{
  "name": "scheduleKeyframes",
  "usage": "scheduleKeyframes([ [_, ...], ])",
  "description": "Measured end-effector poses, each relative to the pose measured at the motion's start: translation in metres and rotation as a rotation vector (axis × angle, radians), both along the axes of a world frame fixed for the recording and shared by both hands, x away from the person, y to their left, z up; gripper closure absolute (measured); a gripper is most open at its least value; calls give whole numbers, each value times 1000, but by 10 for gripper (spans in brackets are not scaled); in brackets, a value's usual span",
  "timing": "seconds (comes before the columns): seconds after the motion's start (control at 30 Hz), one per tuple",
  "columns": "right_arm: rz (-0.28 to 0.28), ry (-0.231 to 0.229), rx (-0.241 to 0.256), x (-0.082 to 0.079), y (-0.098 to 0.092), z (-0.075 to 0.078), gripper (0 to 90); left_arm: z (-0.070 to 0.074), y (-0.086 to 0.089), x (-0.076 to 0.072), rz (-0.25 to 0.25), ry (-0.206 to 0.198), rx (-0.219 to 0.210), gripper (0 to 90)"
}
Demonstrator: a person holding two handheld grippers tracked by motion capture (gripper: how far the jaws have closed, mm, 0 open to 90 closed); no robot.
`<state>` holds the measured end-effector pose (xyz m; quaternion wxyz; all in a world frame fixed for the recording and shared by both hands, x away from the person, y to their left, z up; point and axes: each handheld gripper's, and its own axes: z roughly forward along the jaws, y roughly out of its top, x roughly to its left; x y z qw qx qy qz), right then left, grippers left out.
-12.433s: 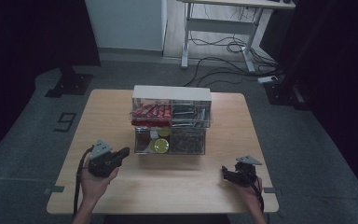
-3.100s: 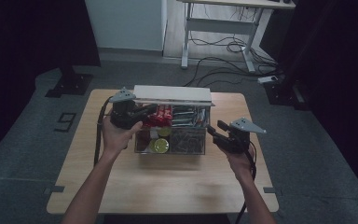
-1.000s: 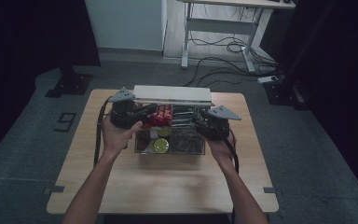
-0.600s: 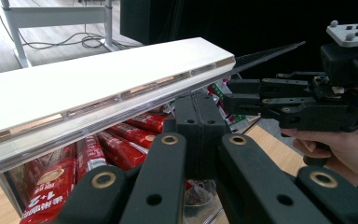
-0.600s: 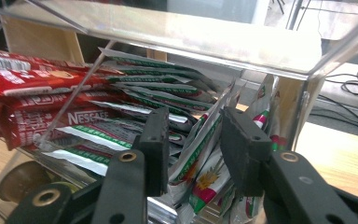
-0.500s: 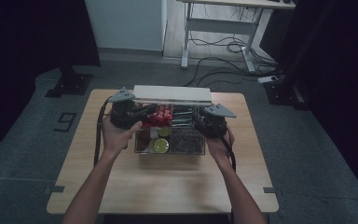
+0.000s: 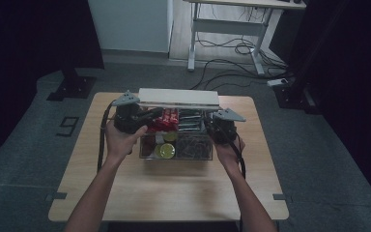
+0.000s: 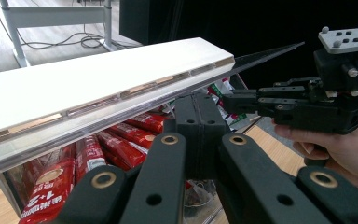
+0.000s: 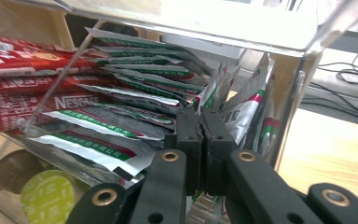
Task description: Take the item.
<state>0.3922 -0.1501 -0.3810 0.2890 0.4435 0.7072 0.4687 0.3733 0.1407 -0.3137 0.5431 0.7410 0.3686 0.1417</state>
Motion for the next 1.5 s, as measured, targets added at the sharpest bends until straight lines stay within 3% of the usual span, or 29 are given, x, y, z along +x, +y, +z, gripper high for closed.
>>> scheduleKeyframes([
  [0.37, 35, -56, 47, -18, -11, 9, 888, 0, 0, 1, -1, 2, -8, 900],
  [1.0, 65, -148, 80, -43, -26, 20, 889, 0, 1, 1, -2, 3, -13, 900],
  [1.5, 70, -172, 94, -52, -33, 21, 890, 0, 0, 1, 0, -1, -7, 900],
])
